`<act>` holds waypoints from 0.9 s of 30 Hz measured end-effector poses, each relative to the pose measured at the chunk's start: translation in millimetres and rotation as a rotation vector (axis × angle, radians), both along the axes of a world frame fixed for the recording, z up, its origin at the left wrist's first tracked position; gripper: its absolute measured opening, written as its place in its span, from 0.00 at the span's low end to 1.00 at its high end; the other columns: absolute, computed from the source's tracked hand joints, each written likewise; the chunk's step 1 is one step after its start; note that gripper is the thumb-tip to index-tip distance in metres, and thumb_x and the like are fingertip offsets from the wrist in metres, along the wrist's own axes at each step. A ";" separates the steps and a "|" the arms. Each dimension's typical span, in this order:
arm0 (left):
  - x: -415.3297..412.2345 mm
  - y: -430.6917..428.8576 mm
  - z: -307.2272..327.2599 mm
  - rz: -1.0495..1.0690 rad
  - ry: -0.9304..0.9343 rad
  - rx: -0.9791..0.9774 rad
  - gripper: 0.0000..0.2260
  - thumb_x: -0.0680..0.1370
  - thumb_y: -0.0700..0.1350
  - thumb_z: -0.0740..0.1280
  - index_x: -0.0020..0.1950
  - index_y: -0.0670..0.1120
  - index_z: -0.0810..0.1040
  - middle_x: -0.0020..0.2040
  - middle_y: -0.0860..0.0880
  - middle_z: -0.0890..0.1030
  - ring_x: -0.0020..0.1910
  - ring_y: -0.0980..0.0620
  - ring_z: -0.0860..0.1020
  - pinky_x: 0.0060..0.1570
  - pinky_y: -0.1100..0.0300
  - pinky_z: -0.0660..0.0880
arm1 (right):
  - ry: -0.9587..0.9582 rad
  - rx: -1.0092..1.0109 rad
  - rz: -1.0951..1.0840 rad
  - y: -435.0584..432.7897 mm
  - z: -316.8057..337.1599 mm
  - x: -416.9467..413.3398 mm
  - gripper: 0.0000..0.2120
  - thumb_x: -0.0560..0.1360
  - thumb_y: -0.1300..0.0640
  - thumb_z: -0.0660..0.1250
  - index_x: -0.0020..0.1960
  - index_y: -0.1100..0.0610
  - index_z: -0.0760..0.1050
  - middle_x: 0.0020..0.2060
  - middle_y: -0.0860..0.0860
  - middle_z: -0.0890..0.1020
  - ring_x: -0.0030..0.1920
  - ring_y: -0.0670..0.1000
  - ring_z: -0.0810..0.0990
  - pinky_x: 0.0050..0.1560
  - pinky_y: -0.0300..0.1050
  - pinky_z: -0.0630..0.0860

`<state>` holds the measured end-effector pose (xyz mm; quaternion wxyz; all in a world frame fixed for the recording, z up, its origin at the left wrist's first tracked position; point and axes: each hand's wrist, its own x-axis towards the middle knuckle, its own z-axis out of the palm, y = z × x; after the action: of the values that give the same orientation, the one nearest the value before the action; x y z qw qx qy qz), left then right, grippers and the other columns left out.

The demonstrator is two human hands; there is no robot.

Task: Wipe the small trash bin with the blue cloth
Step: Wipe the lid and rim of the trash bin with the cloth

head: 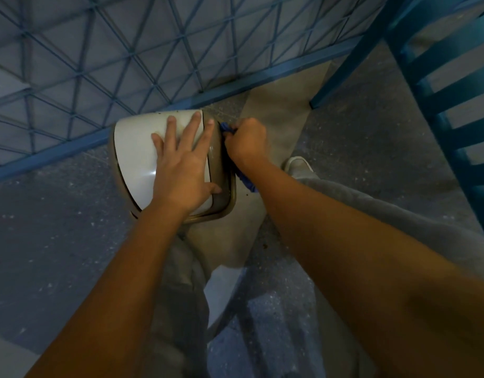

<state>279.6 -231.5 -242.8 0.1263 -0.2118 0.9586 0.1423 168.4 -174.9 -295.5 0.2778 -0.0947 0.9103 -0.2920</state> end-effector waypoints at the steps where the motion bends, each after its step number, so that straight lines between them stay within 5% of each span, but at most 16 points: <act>1: 0.2 0.1 -0.2 0.006 0.001 0.000 0.50 0.65 0.51 0.76 0.76 0.50 0.45 0.78 0.48 0.46 0.75 0.39 0.40 0.71 0.38 0.40 | -0.003 0.002 0.024 0.2 0.9 -2.8 0.09 0.75 0.58 0.64 0.50 0.59 0.80 0.50 0.58 0.81 0.52 0.57 0.79 0.52 0.48 0.76; 9: 0.4 1.6 -2.5 0.021 0.021 -0.003 0.49 0.65 0.51 0.76 0.76 0.50 0.46 0.78 0.49 0.46 0.75 0.39 0.41 0.71 0.39 0.39 | -0.205 0.015 0.123 44.8 3.3 23.6 0.10 0.76 0.55 0.64 0.50 0.59 0.81 0.47 0.58 0.83 0.48 0.56 0.80 0.42 0.44 0.71; 14: 1.4 1.2 -1.8 0.018 0.025 -0.002 0.50 0.65 0.50 0.76 0.76 0.50 0.46 0.78 0.48 0.46 0.75 0.39 0.40 0.71 0.39 0.39 | -0.367 0.054 -0.004 43.8 -2.9 29.7 0.15 0.75 0.51 0.65 0.52 0.62 0.80 0.49 0.60 0.82 0.49 0.59 0.81 0.45 0.48 0.77; 27: 1.3 0.1 -1.5 -0.002 0.014 -0.006 0.50 0.65 0.51 0.76 0.76 0.50 0.46 0.78 0.48 0.47 0.75 0.38 0.41 0.70 0.37 0.40 | -0.182 0.005 0.035 4.9 8.0 -7.7 0.11 0.75 0.56 0.64 0.48 0.63 0.79 0.44 0.57 0.80 0.44 0.55 0.77 0.40 0.41 0.67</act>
<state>280.9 -231.5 -244.4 0.1191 -0.2102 0.9601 0.1408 160.7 -170.1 -287.6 0.3646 -0.0832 0.8802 -0.2923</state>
